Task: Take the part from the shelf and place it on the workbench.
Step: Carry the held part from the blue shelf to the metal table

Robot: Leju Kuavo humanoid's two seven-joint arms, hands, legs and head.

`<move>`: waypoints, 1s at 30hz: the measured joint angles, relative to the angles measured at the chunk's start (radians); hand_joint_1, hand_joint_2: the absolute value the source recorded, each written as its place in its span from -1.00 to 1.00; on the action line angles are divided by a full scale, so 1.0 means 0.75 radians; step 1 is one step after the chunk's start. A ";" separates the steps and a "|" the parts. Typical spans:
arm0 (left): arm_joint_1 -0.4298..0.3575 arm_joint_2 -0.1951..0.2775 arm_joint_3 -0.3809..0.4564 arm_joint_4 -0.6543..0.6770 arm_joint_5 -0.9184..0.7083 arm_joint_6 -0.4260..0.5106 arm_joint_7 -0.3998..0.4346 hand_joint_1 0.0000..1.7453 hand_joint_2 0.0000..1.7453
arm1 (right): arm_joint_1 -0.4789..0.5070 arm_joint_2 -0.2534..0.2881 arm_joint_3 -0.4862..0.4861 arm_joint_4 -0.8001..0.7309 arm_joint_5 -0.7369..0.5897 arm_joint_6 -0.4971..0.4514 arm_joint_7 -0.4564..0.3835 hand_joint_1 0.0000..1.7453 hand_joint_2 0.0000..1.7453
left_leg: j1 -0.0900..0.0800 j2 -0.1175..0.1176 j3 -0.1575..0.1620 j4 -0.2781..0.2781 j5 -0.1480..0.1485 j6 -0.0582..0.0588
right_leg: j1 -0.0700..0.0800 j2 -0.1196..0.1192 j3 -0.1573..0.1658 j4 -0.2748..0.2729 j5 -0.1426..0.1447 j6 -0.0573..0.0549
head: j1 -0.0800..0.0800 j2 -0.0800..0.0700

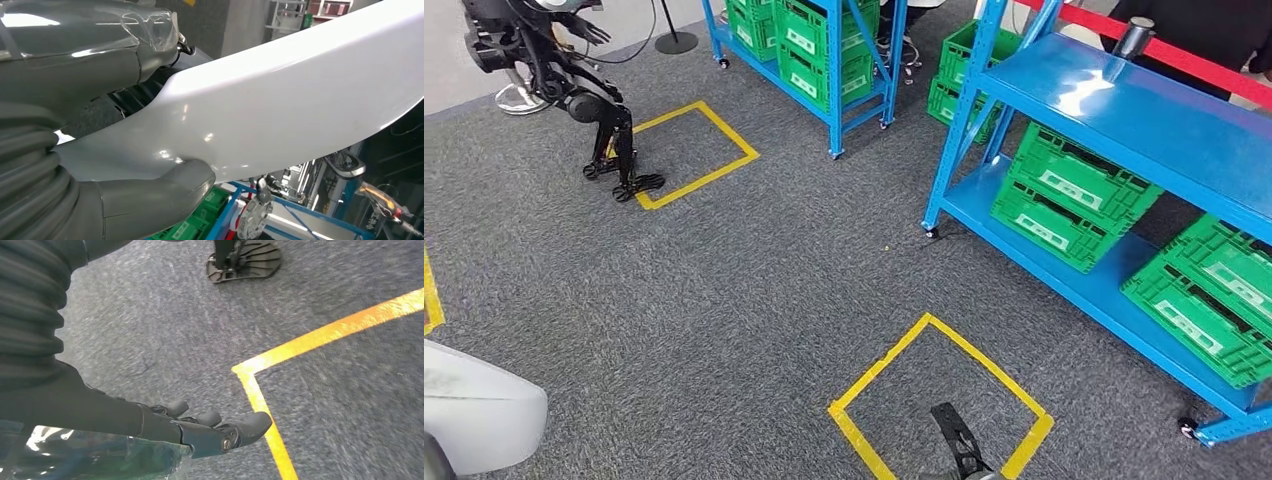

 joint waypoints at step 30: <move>0.018 0.041 -0.003 -0.095 -0.089 0.015 0.012 1.00 1.00 | -0.013 -0.014 -0.022 0.001 0.059 0.028 0.047 -1.00 1.00 | -0.015 0.015 0.000 0.004 -0.010 0.018 | -0.011 0.010 -0.013 0.015 0.000 0.000 | -0.001 0.000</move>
